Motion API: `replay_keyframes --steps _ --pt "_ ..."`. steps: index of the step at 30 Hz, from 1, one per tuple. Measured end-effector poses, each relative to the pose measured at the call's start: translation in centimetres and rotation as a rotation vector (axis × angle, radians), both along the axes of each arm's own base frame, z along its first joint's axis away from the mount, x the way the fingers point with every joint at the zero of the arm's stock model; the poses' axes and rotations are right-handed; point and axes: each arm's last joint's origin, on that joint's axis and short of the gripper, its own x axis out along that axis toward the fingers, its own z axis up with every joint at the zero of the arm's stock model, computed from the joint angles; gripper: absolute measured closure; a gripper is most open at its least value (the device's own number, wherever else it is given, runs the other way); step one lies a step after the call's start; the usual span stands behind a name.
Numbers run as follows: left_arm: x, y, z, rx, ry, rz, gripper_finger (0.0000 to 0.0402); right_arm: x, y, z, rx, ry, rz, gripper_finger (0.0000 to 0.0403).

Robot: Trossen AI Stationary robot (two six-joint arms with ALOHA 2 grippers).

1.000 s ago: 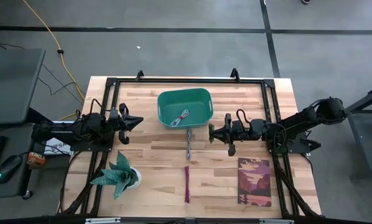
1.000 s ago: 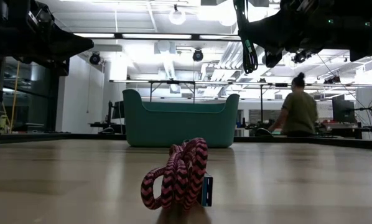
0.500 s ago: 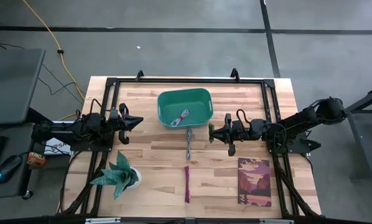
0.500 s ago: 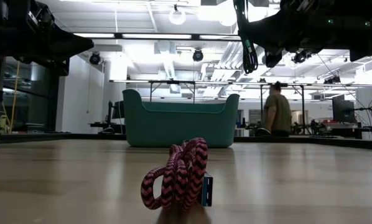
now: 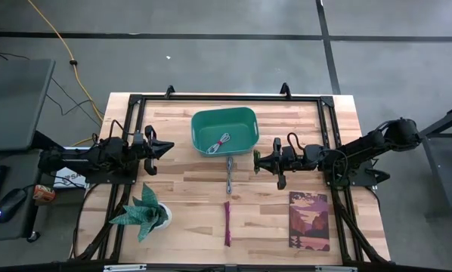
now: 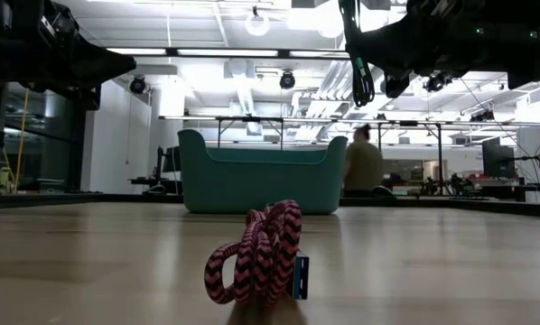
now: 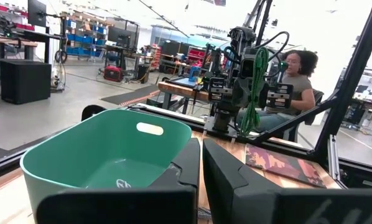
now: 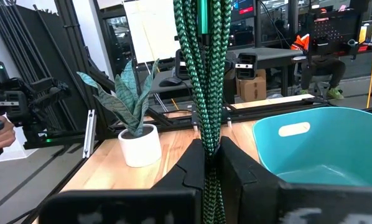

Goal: Pick and place USB-C Cables
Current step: Put the green and black charger cable into the green bin

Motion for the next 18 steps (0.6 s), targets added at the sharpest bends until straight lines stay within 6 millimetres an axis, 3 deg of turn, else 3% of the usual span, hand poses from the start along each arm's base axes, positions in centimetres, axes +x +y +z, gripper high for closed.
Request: replay_keyframes --steps 9,18 --pt "0.12 -0.51 0.01 0.018 0.002 -0.179 0.0401 0.00 0.00 0.00 0.000 0.000 0.000 0.0400" --pt "0.10 -0.53 0.44 -0.022 -0.053 -0.192 0.0401 0.00 -0.02 0.00 -0.007 0.000 -0.001 0.0400"
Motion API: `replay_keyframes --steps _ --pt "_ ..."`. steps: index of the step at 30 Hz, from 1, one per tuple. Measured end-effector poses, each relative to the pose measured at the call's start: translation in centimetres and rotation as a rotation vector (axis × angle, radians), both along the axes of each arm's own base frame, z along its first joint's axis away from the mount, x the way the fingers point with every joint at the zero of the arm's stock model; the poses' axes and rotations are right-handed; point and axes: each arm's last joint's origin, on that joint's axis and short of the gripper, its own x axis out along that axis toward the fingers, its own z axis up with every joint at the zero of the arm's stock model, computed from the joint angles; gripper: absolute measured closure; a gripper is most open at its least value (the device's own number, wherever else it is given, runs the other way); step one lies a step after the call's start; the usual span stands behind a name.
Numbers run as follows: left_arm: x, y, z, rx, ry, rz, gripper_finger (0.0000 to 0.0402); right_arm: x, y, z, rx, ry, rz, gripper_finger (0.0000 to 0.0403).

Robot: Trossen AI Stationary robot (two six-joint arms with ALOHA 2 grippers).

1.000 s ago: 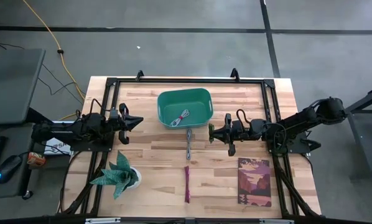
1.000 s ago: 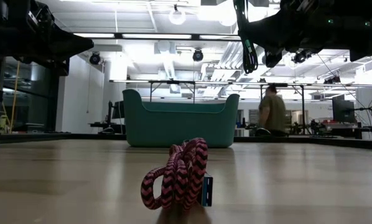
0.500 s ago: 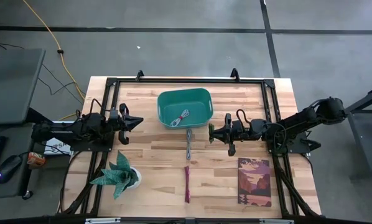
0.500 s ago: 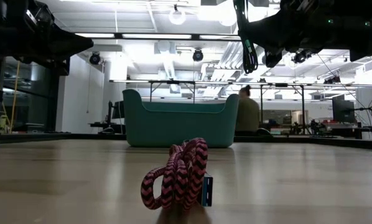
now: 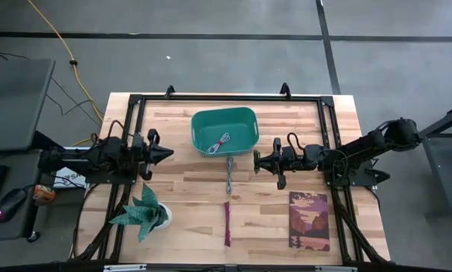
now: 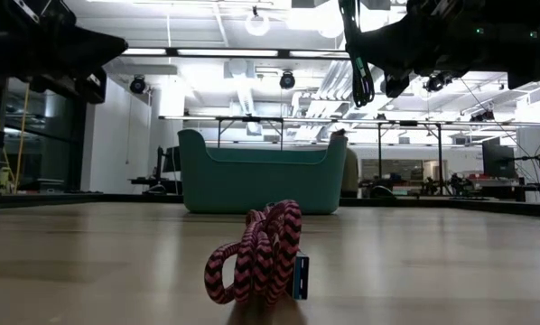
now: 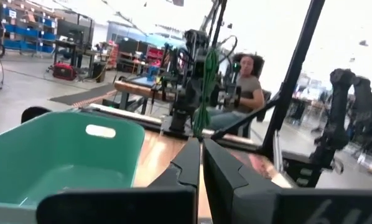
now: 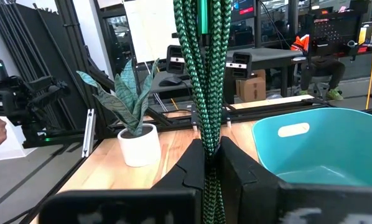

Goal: Pick and place USB-C Cables
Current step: Put the green and black charger cable into the green bin

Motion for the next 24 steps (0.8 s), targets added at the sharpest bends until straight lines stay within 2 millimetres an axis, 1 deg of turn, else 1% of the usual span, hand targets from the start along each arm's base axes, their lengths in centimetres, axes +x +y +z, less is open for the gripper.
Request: replay_keyframes --steps 5,10,15,19,22,24 --pt "0.2 0.0 0.7 -0.014 -0.036 -0.002 0.0401 0.0 0.0 0.0 0.000 0.000 -0.003 0.0400" --pt "1.2 0.2 2.5 -0.024 0.013 0.023 0.0401 0.0 0.0 0.1 0.001 -0.009 -0.005 0.0400" --pt "3.2 0.5 3.9 0.017 0.095 0.032 0.0402 0.0 0.0 0.2 -0.009 -0.019 -0.009 0.0400" --pt "5.0 0.7 4.6 0.053 0.024 0.032 0.0400 0.2 -0.5 0.4 0.011 -0.019 -0.046 0.0400" --pt "6.3 0.7 4.5 0.096 -0.011 0.031 0.0391 1.1 -0.7 0.5 0.006 0.021 -0.059 0.0400" --pt "7.0 0.7 4.3 0.104 -0.030 0.029 0.0378 1.9 -0.7 0.8 0.003 0.038 -0.061 0.0400"
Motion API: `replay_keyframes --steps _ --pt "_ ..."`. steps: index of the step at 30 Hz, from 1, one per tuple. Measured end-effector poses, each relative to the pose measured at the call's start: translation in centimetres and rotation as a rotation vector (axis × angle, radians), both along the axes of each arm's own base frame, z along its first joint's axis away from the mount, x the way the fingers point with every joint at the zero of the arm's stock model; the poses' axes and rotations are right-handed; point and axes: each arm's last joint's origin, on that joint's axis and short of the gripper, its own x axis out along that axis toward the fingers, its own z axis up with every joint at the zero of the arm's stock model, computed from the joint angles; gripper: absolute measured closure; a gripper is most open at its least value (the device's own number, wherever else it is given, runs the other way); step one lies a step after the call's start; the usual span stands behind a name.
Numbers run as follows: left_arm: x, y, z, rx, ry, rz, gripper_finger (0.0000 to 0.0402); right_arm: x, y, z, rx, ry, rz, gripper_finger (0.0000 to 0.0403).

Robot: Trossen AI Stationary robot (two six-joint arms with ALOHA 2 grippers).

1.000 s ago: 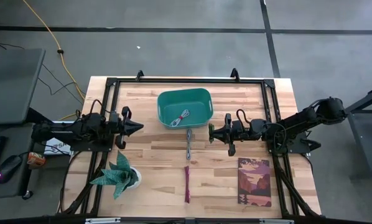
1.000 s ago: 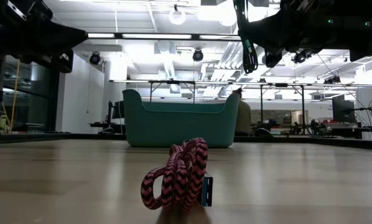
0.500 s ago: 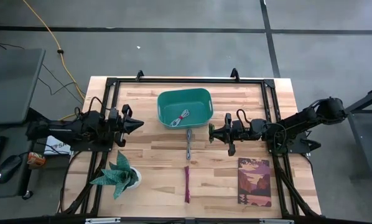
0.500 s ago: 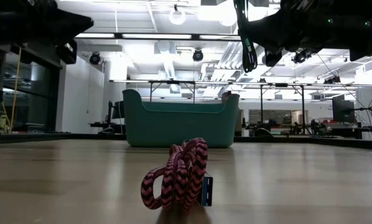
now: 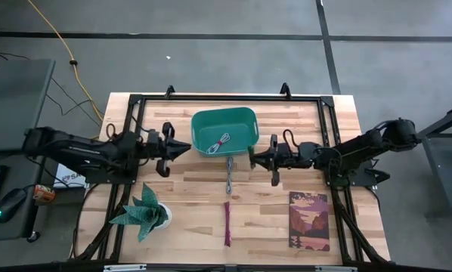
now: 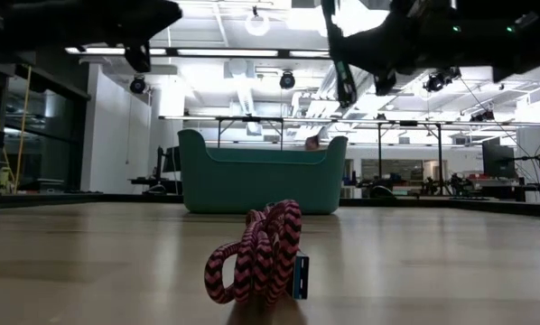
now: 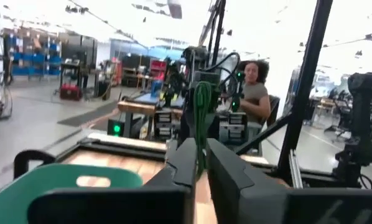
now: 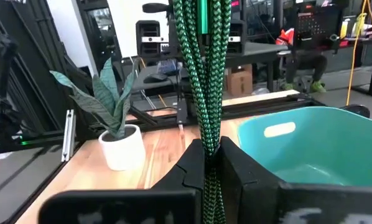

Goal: Pick and place USB-C Cables
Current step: Put the green and black charger cable into the green bin

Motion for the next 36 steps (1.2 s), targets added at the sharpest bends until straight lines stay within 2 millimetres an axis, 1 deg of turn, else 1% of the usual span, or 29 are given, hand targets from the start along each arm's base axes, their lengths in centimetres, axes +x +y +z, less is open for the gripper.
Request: replay_keyframes --steps 2,5,8,12,16,20,28,33,36 --pt "0.8 0.1 -0.3 -0.003 0.013 -0.001 0.0358 0.9 0.1 0.3 -0.021 0.006 0.005 0.0400" --pt "2.2 0.2 -0.2 -0.034 0.045 -0.008 0.0313 2.3 0.2 0.8 -0.056 0.006 0.009 0.0400" --pt "3.7 0.0 0.2 -0.030 0.068 -0.026 0.0260 3.4 0.4 1.1 -0.084 0.006 0.015 0.0400" --pt "6.0 -0.5 1.4 0.008 0.070 -0.050 0.0193 4.6 0.5 1.1 -0.079 0.014 0.020 0.0400" --pt "8.1 -0.7 1.8 0.044 0.091 -0.058 0.0147 5.7 0.6 1.2 -0.079 0.022 0.025 0.0400" --pt "9.9 -0.6 1.7 0.042 0.117 -0.056 0.0130 6.3 0.7 1.2 -0.079 0.033 0.027 0.0400" --pt "13.4 -0.4 1.1 0.040 0.159 -0.065 0.0131 6.4 0.7 1.2 -0.063 0.047 0.025 0.0400" --pt "14.9 -0.3 1.1 0.040 0.163 -0.068 0.0129 6.4 0.7 1.0 -0.046 0.060 0.025 0.0400" --pt "15.4 -0.3 0.8 0.041 0.174 -0.083 0.0129 6.4 0.7 0.9 -0.044 0.075 0.025 0.0400"
